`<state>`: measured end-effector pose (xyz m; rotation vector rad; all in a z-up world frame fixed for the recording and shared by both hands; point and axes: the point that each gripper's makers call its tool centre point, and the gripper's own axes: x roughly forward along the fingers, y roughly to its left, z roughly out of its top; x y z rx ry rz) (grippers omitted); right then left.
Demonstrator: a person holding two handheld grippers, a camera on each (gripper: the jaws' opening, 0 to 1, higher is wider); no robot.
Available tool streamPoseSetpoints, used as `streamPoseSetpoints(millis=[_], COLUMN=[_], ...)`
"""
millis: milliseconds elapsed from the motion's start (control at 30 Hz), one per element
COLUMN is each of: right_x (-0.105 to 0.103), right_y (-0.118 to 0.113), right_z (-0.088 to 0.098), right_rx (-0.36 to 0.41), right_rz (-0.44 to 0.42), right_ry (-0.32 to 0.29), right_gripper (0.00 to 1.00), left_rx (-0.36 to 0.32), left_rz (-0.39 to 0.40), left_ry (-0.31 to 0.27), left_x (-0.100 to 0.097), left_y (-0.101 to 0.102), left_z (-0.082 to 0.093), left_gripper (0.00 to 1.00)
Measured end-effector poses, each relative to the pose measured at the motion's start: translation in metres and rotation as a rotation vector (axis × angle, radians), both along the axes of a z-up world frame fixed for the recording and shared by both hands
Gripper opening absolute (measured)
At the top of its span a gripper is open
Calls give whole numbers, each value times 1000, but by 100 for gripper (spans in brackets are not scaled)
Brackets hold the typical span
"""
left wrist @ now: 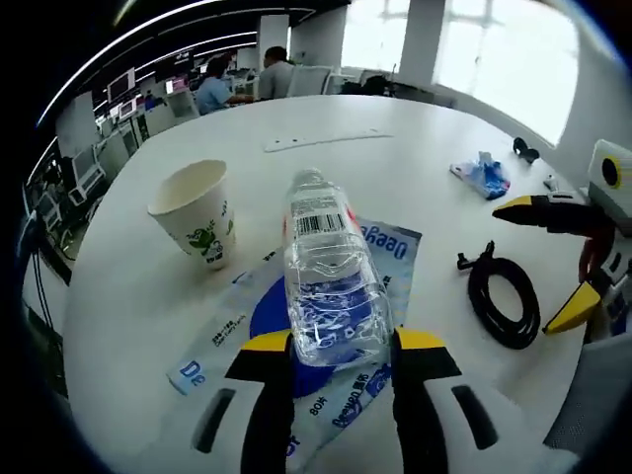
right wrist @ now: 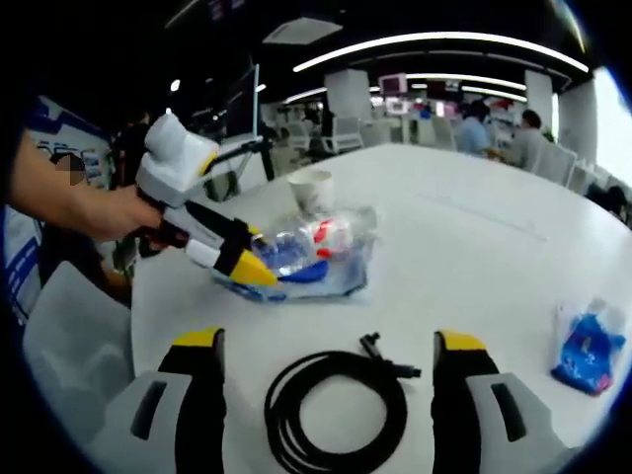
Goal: Arrange the tabletop items into an orderly group along one side of the table until the central work area is clear of visible clutter.
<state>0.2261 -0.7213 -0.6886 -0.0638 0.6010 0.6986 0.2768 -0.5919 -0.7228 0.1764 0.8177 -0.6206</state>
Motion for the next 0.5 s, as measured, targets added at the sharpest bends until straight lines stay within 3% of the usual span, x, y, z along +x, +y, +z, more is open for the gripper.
streamPoseSetpoints(millis=[500], right_x=[2], right_y=[8], right_z=[6], right_rx=[16], right_rz=[5], right_ry=[-12], right_gripper=[84], left_rx=[37], left_rz=[-18], left_ry=[-5], left_x=[-6], left_y=[10], left_z=[0], left_gripper=[38])
